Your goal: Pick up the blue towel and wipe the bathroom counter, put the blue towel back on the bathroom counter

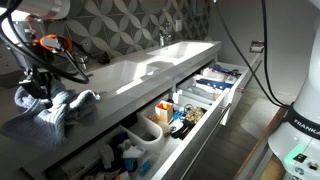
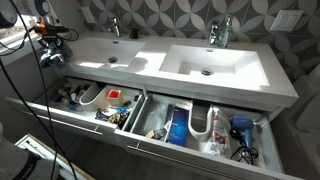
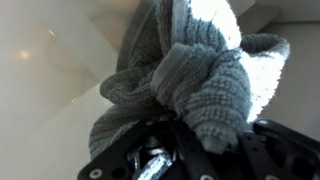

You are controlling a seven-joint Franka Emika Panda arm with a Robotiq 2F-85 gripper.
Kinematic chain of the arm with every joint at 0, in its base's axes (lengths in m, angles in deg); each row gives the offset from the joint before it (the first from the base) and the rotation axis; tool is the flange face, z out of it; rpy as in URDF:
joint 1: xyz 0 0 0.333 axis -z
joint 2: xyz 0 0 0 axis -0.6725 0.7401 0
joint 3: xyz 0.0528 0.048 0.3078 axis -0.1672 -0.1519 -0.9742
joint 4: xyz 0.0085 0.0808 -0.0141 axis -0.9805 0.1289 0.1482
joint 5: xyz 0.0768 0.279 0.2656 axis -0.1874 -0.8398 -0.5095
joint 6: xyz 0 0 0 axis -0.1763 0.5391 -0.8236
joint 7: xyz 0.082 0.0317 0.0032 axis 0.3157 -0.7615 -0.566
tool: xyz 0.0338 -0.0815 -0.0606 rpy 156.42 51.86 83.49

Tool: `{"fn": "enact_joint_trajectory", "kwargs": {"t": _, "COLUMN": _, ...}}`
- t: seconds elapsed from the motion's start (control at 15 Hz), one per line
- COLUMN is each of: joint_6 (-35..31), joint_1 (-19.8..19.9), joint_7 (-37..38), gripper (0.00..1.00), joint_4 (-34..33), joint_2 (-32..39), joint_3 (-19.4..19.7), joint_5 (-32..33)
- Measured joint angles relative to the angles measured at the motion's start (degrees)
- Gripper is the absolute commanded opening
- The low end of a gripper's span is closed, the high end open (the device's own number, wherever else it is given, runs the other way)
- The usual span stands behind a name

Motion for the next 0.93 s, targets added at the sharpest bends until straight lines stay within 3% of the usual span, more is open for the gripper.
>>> {"fn": "enact_joint_trajectory", "kwargs": {"t": 0.47, "joint_6": 4.52, "joint_1": 7.68, "joint_7": 2.84, "gripper": 0.07, "joint_4": 9.65, "joint_2": -5.43, "joint_3": 0.80, "joint_5": -3.01}}
{"fn": "enact_joint_trajectory", "kwargs": {"t": 0.93, "joint_6": 4.53, "joint_1": 11.53, "joint_7": 10.95, "gripper": 0.07, "joint_4": 25.25, "joint_2": -16.30, "joint_3": 8.50, "joint_5": -2.39}}
